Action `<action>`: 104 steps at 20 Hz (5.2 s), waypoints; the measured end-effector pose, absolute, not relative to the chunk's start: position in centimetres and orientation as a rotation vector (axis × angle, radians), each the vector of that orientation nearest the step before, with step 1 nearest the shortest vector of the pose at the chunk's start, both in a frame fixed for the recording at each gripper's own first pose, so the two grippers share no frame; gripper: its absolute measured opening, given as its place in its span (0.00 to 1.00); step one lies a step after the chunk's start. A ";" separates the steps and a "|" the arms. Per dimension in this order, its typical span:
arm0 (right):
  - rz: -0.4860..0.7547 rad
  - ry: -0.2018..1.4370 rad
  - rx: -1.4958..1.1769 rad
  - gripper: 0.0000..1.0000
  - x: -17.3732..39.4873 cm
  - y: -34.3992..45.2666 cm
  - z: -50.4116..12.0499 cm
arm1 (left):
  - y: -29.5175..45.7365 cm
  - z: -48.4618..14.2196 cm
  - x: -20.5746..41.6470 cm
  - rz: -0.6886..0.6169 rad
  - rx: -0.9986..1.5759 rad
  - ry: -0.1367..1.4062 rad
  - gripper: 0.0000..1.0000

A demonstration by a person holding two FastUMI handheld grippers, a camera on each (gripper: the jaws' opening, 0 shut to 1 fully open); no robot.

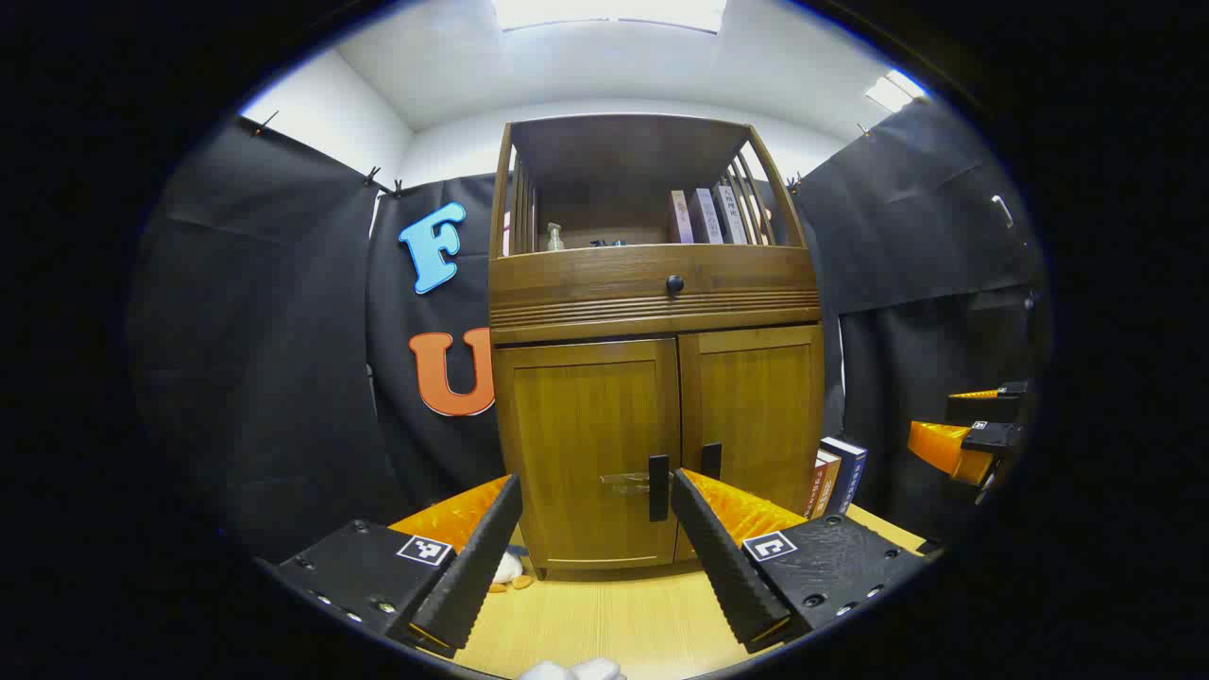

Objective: Open the right door of the double-door shoe cabinet with the right hand, and open the left door with the left hand.

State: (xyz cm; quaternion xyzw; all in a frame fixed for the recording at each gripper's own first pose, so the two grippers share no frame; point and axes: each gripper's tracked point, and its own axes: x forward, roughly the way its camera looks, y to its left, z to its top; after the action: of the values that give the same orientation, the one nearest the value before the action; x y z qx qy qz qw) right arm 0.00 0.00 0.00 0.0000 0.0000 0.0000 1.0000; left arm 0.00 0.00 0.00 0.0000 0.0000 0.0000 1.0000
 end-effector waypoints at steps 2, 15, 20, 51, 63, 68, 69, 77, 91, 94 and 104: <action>0.000 0.000 0.001 1.00 0.0 0.0 0.0 | 0.4 -0.1 -0.1 0.005 -0.004 0.004 0.96; 0.011 0.004 -0.009 1.00 0.2 0.0 0.3 | 0.8 0.2 0.0 0.008 0.001 0.002 0.96; 0.012 0.015 -0.024 1.00 2.9 0.8 -0.2 | 1.2 0.0 -0.2 0.008 0.005 0.010 0.96; 0.122 0.215 -0.037 0.61 29.6 15.6 -10.2 | 10.0 -2.2 -5.1 0.245 -0.006 0.101 0.96; 0.168 0.244 -0.001 0.30 28.8 15.1 -11.0 | 10.0 -2.7 -5.3 0.234 -0.016 0.090 0.96; 0.231 0.256 0.001 0.30 25.7 14.4 -11.5 | 9.2 -2.9 -5.2 0.204 -0.013 0.086 0.96; 0.244 0.259 0.003 0.30 24.9 14.1 -11.6 | 9.0 -2.9 -5.2 0.197 -0.014 0.086 0.96; 0.298 0.274 0.011 0.30 19.9 11.7 -12.0 | 6.9 -3.2 -4.3 0.134 -0.019 0.085 0.96; 0.279 0.286 0.034 0.30 13.2 5.2 -12.9 | 2.6 -4.5 -2.3 0.020 -0.029 0.079 0.96; 0.254 0.288 0.040 0.29 12.2 3.3 -13.0 | 1.5 -4.6 -1.8 -0.008 -0.025 0.079 0.96; 0.160 0.294 0.096 0.20 9.9 -1.5 -13.2 | -2.0 -5.5 -0.7 -0.098 -0.022 0.084 0.96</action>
State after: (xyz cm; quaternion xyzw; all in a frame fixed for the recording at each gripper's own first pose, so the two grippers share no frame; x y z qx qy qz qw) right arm 9.88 -1.52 -13.20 0.0477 0.1461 0.0794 0.9849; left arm -0.70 -1.95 -5.48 -0.0110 0.0418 -0.0491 0.9979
